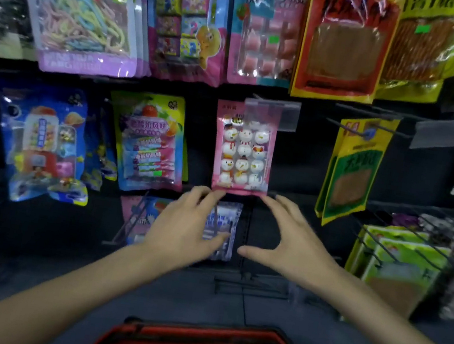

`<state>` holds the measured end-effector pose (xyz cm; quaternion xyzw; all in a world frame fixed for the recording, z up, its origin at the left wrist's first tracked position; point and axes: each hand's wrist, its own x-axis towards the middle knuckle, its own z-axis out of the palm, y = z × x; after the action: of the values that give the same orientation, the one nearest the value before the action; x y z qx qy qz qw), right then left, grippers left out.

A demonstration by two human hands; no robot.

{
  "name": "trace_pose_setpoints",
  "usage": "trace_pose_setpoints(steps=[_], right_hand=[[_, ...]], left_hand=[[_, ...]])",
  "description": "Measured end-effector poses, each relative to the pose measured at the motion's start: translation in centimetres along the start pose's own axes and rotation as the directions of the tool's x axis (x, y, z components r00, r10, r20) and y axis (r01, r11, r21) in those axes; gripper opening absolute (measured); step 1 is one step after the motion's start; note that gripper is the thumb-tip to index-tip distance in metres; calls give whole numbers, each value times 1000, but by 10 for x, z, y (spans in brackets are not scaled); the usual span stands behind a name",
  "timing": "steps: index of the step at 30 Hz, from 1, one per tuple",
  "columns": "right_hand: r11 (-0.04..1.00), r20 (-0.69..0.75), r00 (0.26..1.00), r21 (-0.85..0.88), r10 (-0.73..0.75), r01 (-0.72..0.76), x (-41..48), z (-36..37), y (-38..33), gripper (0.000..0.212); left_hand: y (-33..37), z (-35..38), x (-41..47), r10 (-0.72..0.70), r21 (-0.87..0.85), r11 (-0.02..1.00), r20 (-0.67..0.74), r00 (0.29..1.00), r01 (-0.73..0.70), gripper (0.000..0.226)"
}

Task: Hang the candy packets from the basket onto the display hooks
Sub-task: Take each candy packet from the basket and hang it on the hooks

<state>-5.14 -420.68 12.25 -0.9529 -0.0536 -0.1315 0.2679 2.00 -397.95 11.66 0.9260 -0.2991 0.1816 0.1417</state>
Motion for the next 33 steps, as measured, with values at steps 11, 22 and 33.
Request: trace_pose_setpoints(steps=[11,22,33], right_hand=[[998,483,876,-49,-2,29,-118,78,27,102],[953,692,657,-258,299,-161,-161,192,83,74],[664,637,403,-235,657,-710,-177,242,109,54]], left_hand=[[-6,58,-138,63,-72,996,242,968,-47,79],[0,158,-201,-42,-107,986,581,812,128,73],[-2,226,-244,-195,-155,772,865,461,617,63]])
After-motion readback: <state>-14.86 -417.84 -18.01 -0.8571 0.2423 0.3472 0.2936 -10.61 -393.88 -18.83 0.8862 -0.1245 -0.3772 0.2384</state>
